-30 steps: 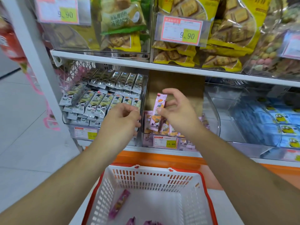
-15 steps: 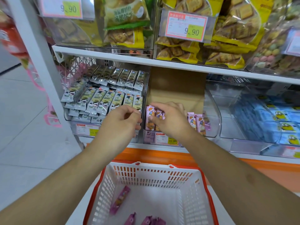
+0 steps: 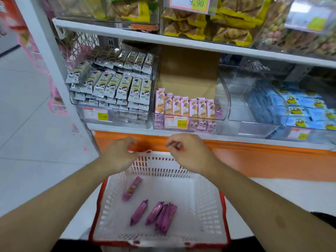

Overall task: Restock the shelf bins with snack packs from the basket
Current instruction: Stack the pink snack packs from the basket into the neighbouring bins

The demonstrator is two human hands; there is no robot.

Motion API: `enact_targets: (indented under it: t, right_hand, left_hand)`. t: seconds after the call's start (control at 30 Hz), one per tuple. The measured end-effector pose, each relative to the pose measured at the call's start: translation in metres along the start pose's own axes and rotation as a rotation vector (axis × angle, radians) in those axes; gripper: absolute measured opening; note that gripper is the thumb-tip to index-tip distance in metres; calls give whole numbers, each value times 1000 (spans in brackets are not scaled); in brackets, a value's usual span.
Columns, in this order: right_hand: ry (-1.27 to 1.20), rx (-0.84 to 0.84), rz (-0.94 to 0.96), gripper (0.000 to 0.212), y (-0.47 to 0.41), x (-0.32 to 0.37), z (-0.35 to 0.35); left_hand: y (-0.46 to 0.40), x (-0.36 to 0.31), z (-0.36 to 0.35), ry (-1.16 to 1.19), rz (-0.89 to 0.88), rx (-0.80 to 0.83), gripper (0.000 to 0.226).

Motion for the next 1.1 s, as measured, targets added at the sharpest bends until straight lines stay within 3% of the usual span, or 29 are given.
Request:
enact_targets:
  t: [0.1,0.2,0.27,0.37,0.47,0.77,0.93,1.1]
  right_hand:
    - [165,-27,-252,42,38,-87,-28]
    - [374,-21,-579,66,80,-166,-40]
    - [233,52,-731,74,97,-195,-52]
    - [30,43,-774,79,101,-210,-58]
    - [-2,0,-808,78,105,-222,-43]
    - [29,-128,-991,77,180,-296,37]
    - [10,-214,-1050,74,209,-336,66]
    - [19,-190,-1050,71,217,-353,68]
  left_hand:
    - [7,66,-35,-194,213,-6,83]
    - [15,113,-76,-204,364,99,105]
    - [19,115,-93,-178,380,164,106]
    - [13,109,-100,-173,401,163,103]
    - [4,98,-107,-128,390,193,108]
    - [7,-22,-177,-19,179,316,87]
    - [7,-59,-220,-56,118,330,97]
    - [5,-65,-234,-93,82,396,111]
Point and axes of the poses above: each hand's wrist, its own y-axis away from the middle knuckle, its own z-axis out of the back of the hand, x = y × z, the point moved 6 cm from there along -y, towards the middle knuckle, and after that the axes turned 4 degrees about -x, right-handed, at the moved point
